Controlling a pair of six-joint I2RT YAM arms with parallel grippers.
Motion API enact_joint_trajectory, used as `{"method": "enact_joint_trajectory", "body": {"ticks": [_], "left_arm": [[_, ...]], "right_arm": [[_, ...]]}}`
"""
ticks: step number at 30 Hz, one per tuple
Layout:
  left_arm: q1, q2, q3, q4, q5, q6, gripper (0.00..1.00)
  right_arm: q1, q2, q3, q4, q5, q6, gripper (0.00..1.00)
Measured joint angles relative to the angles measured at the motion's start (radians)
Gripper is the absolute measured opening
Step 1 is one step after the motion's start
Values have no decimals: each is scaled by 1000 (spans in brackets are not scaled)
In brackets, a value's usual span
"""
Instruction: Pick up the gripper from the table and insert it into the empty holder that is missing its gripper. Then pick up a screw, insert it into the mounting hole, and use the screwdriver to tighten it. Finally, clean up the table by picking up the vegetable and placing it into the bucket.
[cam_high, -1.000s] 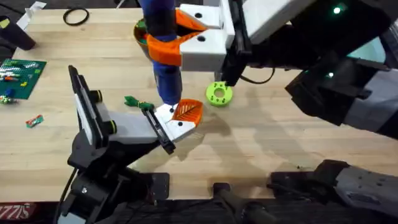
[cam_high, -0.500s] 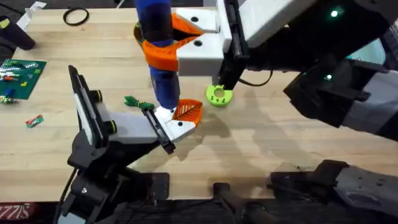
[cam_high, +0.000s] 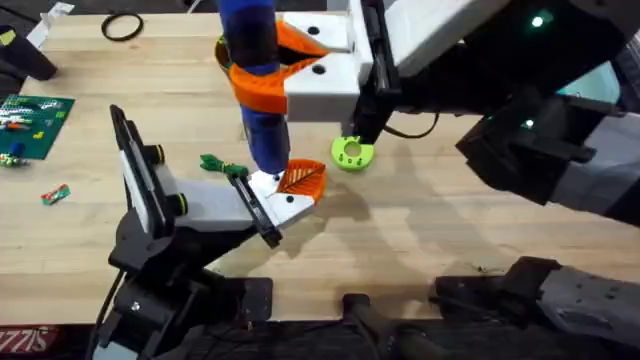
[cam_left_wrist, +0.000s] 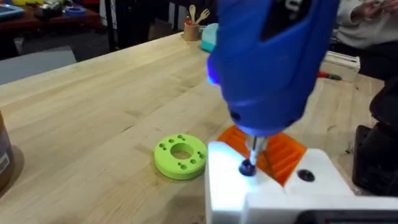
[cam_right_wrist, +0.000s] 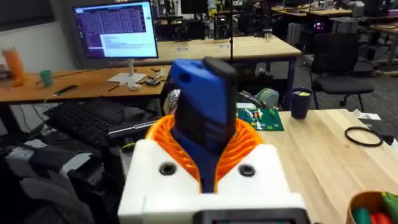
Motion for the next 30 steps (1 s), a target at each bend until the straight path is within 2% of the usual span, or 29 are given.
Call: {"method": "enact_joint_trajectory", "body": {"ticks": [30], "left_arm": [[0,2,0,0,0,-4,10]], "right_arm": [[12,13,0,-23,6,-33,66]]}}
